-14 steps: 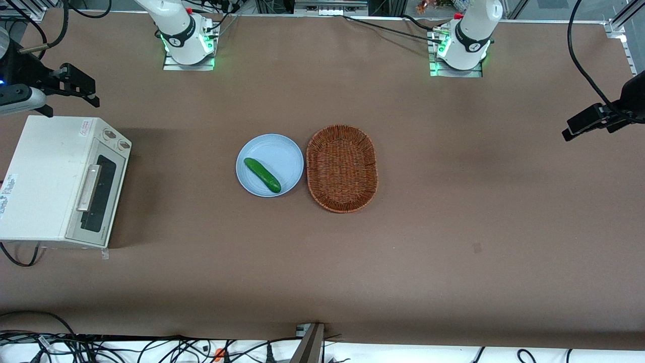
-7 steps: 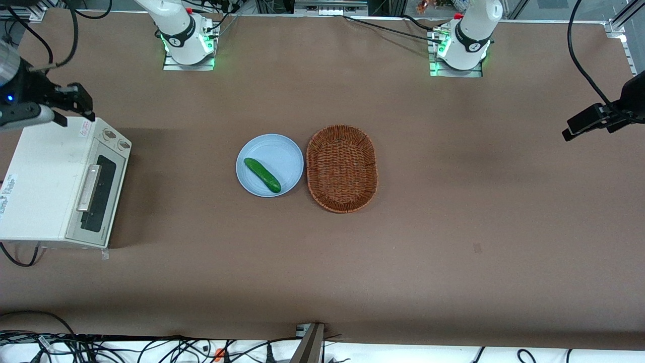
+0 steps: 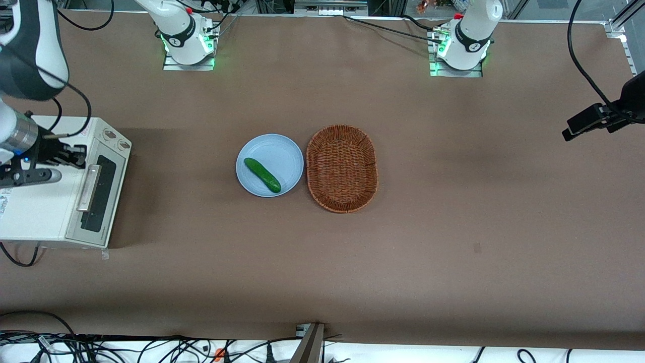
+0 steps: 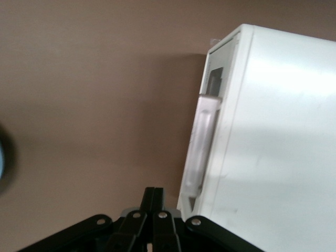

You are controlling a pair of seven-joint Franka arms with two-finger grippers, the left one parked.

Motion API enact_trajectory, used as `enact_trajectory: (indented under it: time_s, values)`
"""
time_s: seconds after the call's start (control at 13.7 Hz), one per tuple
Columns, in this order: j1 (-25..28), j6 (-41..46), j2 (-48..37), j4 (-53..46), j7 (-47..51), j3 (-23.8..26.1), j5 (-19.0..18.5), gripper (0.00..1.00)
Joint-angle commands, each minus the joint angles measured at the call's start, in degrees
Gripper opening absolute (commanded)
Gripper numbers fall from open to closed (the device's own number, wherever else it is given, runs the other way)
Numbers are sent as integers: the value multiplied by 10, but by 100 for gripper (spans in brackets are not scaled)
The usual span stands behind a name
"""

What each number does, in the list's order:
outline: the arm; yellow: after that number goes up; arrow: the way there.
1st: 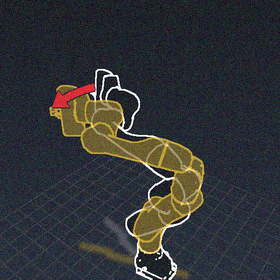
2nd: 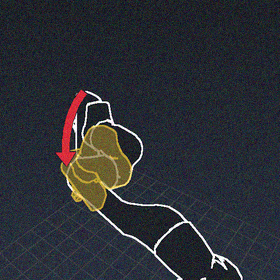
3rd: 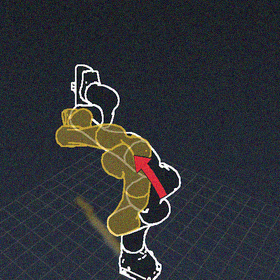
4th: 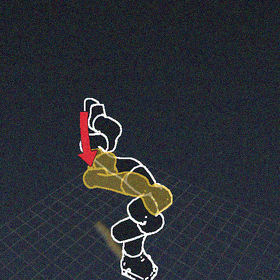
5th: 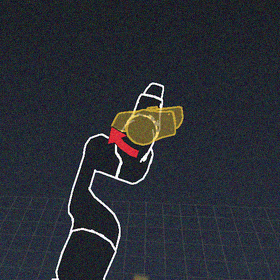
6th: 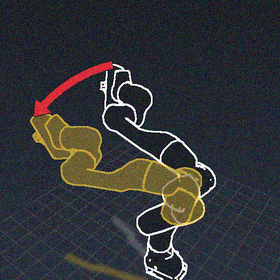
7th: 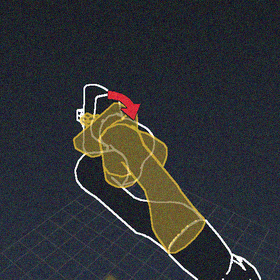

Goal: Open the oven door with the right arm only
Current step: 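Move the right gripper down to the toaster oven's door handle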

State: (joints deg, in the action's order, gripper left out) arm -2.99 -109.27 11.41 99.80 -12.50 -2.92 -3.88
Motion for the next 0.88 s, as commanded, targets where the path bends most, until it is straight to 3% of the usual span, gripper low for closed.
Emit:
enact_trajectory:
  time_s: [0.0, 0.8]
  values:
    - [-18, -41, 26, 0, -19, -2, -4, 0]
    - [-30, -124, 66, 36, -20, -5, -1, 0]
